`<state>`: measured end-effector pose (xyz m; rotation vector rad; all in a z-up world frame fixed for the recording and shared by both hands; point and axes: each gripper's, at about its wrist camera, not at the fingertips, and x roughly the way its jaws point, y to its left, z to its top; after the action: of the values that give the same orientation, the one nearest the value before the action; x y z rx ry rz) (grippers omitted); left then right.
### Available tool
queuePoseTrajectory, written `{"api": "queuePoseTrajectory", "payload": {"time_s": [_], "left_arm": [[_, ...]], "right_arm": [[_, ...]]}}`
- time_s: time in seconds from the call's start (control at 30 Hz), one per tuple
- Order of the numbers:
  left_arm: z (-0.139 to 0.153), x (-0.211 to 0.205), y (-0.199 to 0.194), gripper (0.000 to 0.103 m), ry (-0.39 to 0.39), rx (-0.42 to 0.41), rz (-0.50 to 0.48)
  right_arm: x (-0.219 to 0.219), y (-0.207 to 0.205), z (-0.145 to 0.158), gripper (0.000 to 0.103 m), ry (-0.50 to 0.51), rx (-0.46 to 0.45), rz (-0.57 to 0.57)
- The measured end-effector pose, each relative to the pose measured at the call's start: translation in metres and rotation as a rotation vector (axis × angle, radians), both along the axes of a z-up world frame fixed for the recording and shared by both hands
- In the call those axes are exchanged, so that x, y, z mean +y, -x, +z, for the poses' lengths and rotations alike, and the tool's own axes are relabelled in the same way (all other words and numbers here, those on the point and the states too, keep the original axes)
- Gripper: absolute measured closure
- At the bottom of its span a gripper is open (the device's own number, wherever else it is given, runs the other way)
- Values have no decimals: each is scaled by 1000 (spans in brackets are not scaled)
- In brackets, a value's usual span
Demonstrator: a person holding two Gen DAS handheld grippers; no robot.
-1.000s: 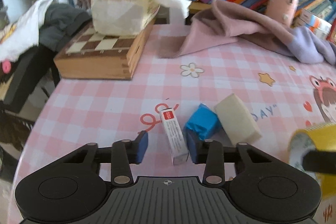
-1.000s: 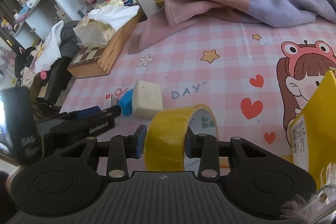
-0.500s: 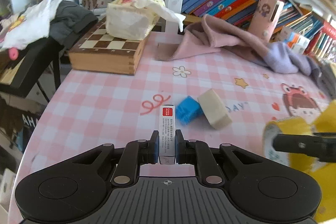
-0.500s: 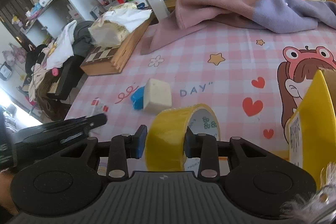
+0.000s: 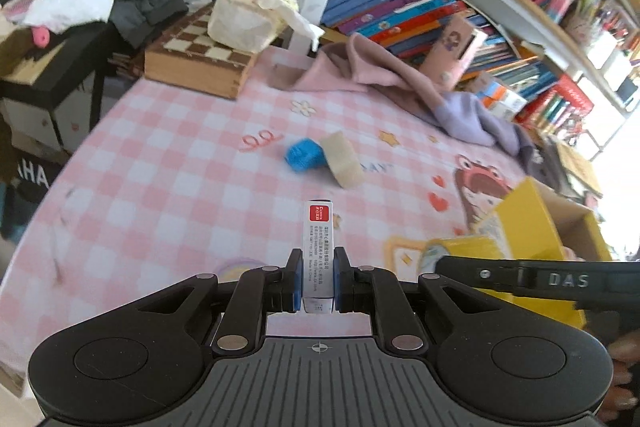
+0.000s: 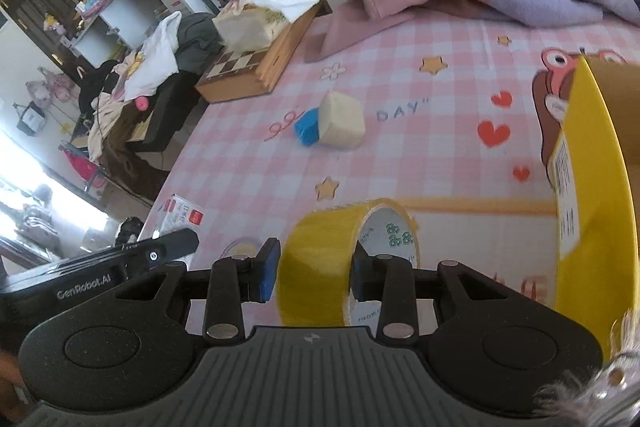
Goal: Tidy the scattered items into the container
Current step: 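Grasp the white medicine box with the left tool while the right tool holds the tape, then carry the tape roll and medicine box over the yellow box with both tools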
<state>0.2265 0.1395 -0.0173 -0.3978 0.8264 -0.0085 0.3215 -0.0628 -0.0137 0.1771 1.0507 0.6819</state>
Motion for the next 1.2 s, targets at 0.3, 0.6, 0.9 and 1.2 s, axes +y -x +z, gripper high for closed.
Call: {"api": "queuePoseTrajectory", "payload": {"time_s": [0.3,0.6,0.9,1.2], "left_arm": [[23,-7,45,90,17,-88,-49],[25,-6,105,90,36,-131,-63],[21,-5,170,90,66,-128,-72],[21,-31,191,90,93,-121,-196]], "right_arm": [[-15,52,25,70,-22,-73,-42],[-23,113,30,71,-78,-88,-69],[-27,183,27,71,-71,-75,-88],[-60,238,26,71,-53,-60,-182]]}}
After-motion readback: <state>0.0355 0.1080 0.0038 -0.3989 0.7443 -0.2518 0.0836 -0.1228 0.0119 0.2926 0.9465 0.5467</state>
